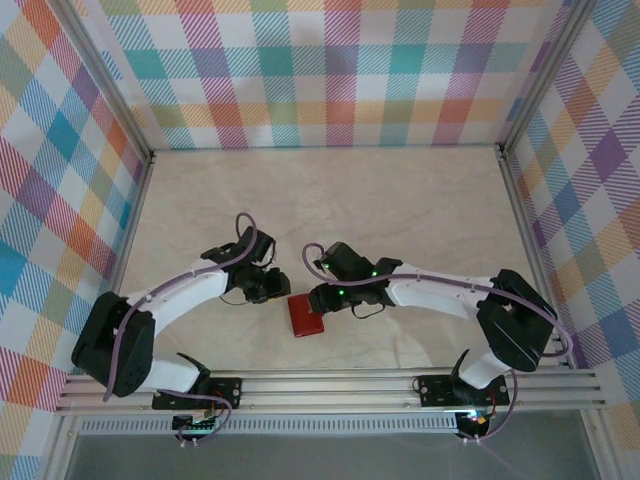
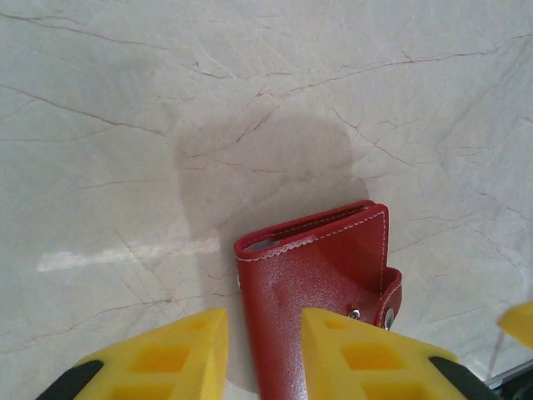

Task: Take the credit cards out of the card holder

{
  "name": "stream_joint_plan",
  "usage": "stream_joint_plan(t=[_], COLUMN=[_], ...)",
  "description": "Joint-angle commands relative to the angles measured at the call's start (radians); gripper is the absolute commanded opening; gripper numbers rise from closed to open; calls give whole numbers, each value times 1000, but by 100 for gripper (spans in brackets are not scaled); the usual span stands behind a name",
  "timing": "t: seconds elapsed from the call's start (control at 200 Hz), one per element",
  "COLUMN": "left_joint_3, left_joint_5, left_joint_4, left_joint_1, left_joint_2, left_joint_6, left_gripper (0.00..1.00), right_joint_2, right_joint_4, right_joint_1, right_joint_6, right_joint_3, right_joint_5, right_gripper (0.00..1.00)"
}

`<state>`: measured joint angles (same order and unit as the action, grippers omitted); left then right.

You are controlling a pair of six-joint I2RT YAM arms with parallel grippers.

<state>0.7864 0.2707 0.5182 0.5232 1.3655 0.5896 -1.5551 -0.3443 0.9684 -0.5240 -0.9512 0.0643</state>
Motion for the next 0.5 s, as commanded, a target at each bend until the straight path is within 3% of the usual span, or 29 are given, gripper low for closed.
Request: stream_joint_plan(t=[0.0,0.325,0.495], left_joint_3=[-30,-55,-42], left_joint_5=[-52,-132,-173], left_joint_4=[-1,11,56], left_joint_1=[3,0,-1], left_joint_2=[-45,-104,-147], left_joint_6=[-4,34,44], left_gripper=[31,32,34], right_joint_2=[-36,-151,-212], right_joint_4=[-143,-231,-261], right_joint_1=[9,35,46], right_joint_6=[-113,-116,-116], right_joint_3=[-35,-186,-253], right_joint_5=[12,-27,-25], right_gripper=[56,68,69])
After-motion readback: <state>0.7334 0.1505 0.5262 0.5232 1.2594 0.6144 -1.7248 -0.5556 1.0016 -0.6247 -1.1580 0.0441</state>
